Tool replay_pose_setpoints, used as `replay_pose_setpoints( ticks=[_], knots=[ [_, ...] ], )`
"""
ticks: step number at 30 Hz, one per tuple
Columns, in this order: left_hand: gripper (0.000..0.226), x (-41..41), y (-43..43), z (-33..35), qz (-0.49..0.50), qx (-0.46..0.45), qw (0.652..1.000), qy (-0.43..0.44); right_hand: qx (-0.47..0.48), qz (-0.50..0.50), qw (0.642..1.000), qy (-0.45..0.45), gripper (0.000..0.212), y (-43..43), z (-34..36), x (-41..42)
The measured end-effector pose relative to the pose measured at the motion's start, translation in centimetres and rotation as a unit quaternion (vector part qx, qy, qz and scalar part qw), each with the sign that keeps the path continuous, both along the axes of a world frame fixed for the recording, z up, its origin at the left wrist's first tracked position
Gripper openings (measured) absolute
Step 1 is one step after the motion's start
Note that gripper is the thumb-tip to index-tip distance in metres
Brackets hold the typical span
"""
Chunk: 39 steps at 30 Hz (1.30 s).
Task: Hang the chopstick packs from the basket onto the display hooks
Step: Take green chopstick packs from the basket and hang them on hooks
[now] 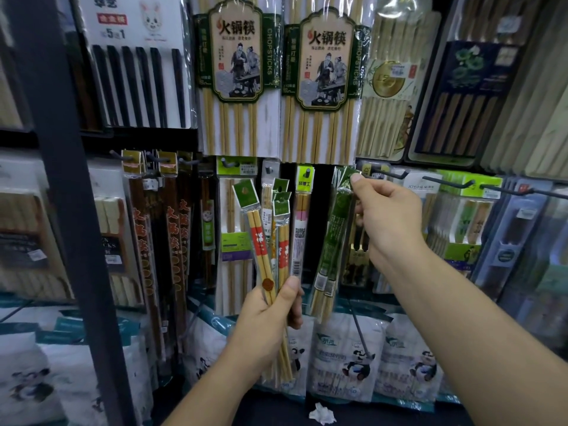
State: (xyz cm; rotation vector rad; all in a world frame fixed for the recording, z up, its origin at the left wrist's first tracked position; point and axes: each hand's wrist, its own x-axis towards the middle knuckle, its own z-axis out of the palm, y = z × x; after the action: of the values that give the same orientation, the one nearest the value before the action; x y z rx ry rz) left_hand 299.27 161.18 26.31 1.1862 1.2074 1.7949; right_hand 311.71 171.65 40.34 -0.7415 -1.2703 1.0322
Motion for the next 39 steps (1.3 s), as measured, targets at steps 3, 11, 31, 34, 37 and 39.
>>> replay_pose_setpoints(
  ticks=[3, 11, 31, 34, 37, 39],
  knots=[
    [0.046, -0.1, 0.0, 0.0, -0.007, -0.002, 1.0, -0.004, 0.004, -0.008, 1.0, -0.004, 0.016, 0.1, 0.2, -0.3],
    [0.048, -0.1, -0.2, 0.1, -0.023, 0.002, 1.0, -0.004, 0.028, -0.044, 0.998, -0.035, 0.025, 0.7, -0.4, -0.6],
    [0.015, -0.3, -0.7, 0.1, -0.084, 0.001, 0.996, -0.028, 0.076, 0.141, 0.979, -0.126, 0.008, -3.6, -3.4, -0.7],
    [0.026, -0.3, -0.7, 0.1, -0.091, 0.0, 0.995, -0.031, 0.061, 0.147, 0.979, -0.129, 0.006, -3.5, -3.4, -0.7],
    [0.037, -0.1, -0.8, 0.3, -0.107, 0.003, 0.993, -0.041, 0.05, 0.162, 0.977, -0.133, 0.009, -3.5, -3.4, -0.6],
    [0.042, 0.1, -0.8, 0.4, -0.109, -0.001, 0.993, -0.041, 0.056, 0.159, 0.977, -0.132, 0.014, -3.5, -3.3, -0.6]
  ],
)
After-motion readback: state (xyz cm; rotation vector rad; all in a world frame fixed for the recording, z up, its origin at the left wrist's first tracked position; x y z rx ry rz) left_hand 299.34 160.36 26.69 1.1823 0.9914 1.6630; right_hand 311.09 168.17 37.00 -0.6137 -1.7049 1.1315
